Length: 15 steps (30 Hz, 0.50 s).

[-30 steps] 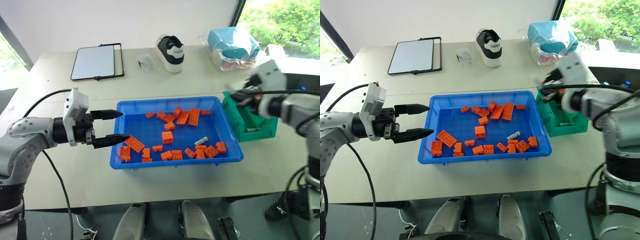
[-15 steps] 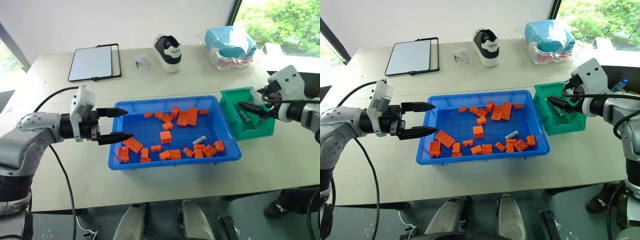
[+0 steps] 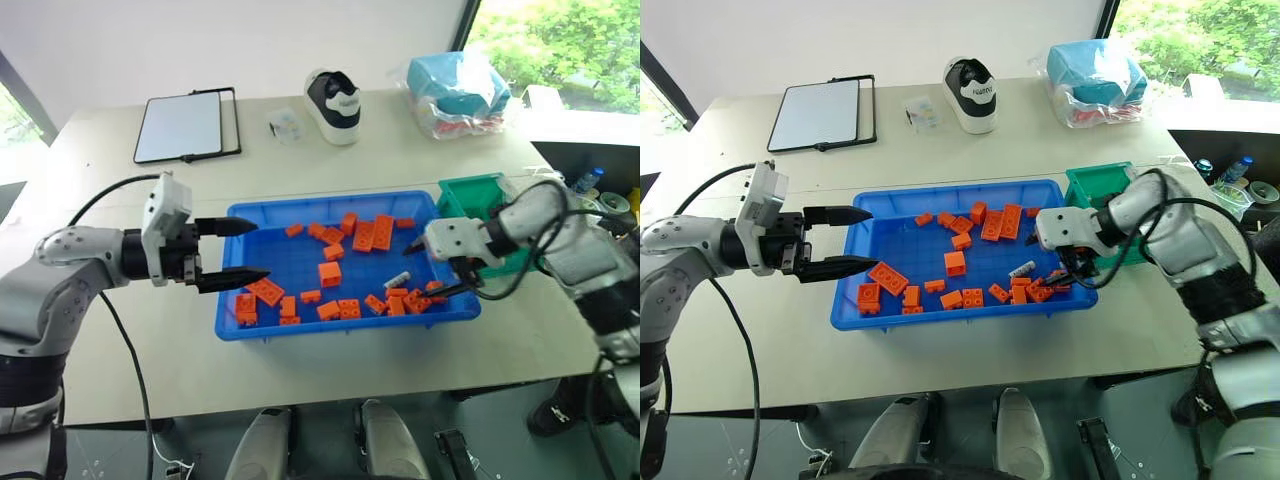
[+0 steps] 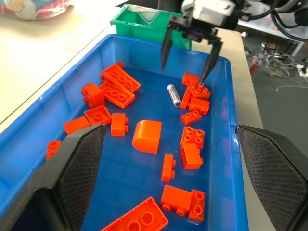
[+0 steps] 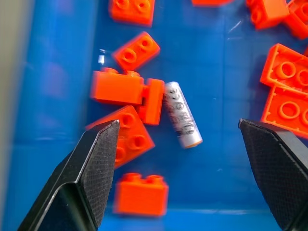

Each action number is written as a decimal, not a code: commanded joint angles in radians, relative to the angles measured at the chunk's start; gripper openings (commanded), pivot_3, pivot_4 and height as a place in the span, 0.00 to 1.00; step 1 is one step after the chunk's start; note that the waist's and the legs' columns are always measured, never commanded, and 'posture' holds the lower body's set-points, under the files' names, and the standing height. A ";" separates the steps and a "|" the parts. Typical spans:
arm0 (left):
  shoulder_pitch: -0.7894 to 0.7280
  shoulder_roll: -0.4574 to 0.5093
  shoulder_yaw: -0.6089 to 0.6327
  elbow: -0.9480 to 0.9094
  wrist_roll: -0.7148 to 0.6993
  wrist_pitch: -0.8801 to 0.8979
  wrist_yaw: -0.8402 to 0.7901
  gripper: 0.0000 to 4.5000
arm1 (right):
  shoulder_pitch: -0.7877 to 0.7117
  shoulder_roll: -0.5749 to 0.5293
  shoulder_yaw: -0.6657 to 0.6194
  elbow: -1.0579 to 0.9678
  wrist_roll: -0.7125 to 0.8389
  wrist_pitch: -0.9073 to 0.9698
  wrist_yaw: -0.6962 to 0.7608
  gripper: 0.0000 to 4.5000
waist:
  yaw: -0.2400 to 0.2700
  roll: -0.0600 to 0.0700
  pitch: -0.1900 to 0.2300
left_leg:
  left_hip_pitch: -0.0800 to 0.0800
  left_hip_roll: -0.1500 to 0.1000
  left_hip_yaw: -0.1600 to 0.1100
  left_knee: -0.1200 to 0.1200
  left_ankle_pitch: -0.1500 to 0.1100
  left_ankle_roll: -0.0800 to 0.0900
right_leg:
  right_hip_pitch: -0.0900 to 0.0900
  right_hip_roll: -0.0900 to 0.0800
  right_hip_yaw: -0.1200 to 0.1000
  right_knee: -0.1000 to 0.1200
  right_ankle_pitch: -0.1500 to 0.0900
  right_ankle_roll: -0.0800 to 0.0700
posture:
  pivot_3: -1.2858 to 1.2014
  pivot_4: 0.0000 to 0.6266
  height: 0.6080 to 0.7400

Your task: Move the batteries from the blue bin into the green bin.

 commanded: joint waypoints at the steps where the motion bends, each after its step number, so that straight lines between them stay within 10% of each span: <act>1: 0.030 0.022 0.066 -0.053 -0.027 0.010 0.020 1.00 | -0.085 0.052 -0.008 0.144 -0.034 -0.084 0.014 0.90 | 0.001 0.000 0.000 | 0.000 0.000 0.000 0.000 0.000 0.000 | 0.000 0.000 0.000 0.000 0.000 0.000 | 0.52 0.24 0.93; 15: 0.082 0.044 0.134 -0.106 -0.072 0.043 0.079 1.00 | -0.097 0.139 0.015 0.416 -0.141 -0.324 0.037 0.85 | 0.007 -0.001 0.000 | 0.003 -0.001 -0.001 0.000 0.000 0.000 | 0.004 0.001 0.000 0.000 0.000 0.000 | 0.52 0.24 0.93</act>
